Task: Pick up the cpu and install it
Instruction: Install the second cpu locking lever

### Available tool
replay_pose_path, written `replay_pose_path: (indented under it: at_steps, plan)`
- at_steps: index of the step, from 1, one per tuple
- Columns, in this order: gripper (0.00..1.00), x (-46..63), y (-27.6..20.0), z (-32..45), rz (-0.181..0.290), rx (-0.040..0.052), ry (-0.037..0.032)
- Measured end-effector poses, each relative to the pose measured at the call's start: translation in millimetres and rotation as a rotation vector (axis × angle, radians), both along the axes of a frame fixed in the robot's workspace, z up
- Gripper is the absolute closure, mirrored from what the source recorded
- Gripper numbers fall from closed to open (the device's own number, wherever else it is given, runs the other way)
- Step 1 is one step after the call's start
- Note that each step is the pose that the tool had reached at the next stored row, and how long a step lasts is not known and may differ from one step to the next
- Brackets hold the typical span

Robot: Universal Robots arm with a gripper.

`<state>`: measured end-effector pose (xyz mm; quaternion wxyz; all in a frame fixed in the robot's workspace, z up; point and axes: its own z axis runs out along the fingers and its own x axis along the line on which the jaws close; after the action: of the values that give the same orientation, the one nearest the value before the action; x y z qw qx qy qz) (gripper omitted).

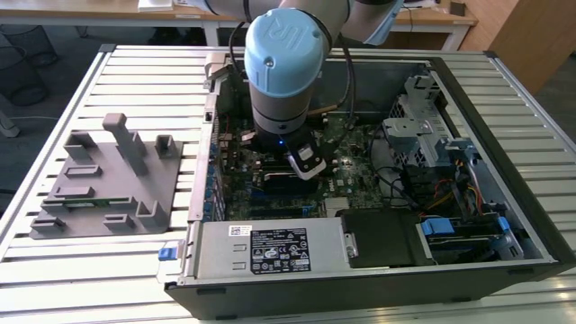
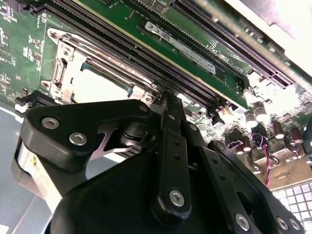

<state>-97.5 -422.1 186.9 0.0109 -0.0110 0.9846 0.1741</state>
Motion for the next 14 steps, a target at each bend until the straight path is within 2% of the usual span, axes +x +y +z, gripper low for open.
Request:
replay_pose_path:
  at_steps: [4, 9, 14]
  plan:
    - [0.89, -0.4, 0.1, -0.1, 0.000, 0.0002, -0.0001]
    - [0.89, -0.6, 0.1, -0.1, 0.000, -0.0064, 0.0000]
    - [0.89, -0.6, 0.2, 2.7, 0.000, -0.0059, -0.0003]
